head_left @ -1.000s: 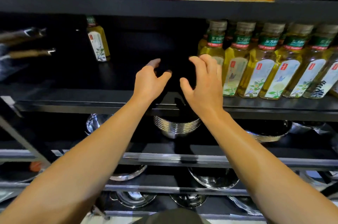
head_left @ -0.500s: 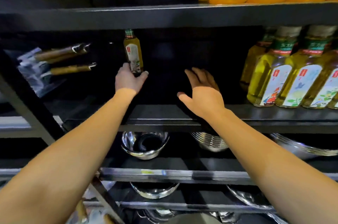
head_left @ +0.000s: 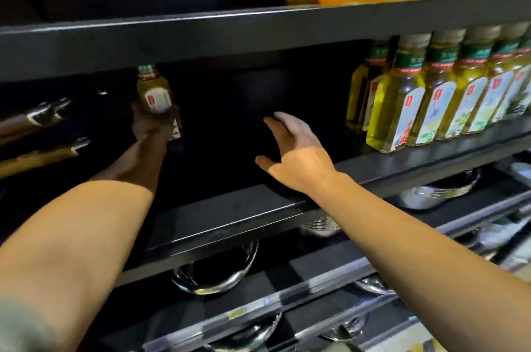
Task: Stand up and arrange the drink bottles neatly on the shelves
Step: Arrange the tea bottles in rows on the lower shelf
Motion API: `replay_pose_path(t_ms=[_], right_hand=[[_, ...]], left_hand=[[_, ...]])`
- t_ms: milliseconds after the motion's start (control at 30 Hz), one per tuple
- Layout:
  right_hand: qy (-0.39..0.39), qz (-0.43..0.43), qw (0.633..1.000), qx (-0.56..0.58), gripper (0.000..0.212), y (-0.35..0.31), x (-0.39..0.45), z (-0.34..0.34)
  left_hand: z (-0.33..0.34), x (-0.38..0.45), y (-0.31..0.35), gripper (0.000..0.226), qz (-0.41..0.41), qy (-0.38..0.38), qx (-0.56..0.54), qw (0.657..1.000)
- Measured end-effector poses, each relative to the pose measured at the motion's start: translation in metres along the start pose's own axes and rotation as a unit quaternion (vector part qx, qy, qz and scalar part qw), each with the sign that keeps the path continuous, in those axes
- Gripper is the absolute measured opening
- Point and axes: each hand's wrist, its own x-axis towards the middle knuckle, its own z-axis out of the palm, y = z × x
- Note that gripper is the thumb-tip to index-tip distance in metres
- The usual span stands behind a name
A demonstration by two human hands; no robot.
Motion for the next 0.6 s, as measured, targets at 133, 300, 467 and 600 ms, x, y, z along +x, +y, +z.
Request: replay_pose_path(t_ms=[133, 300, 467, 600], right_hand=[[-0.008, -0.041, 0.997, -0.070, 0.078, -0.003, 0.007, -0.001], [0.010, -0.026, 0.999, 0.016, 0.075, -0.021, 0.026, -0.005], [0.038, -0.010, 0.986, 0.165, 0.061, -0.029, 0.029, -0.031], [-0.021, -0.029, 0.970, 0.241, 0.042, -0.008, 0.012, -0.061]], left_hand=[[-0.009, -0.042, 0.017, 0.068, 0.024, -0.040, 0.013, 0.999], [-0.004, -0.119, 0.035, 0.067, 0.096, -0.127, -0.004, 0.987], [-0.001, -0.187, 0.061, 0.073, 0.095, -0.222, 0.002, 0.971], [0.001, -0.219, 0.070, 0.072, 0.102, -0.241, -0.019, 0.965]])
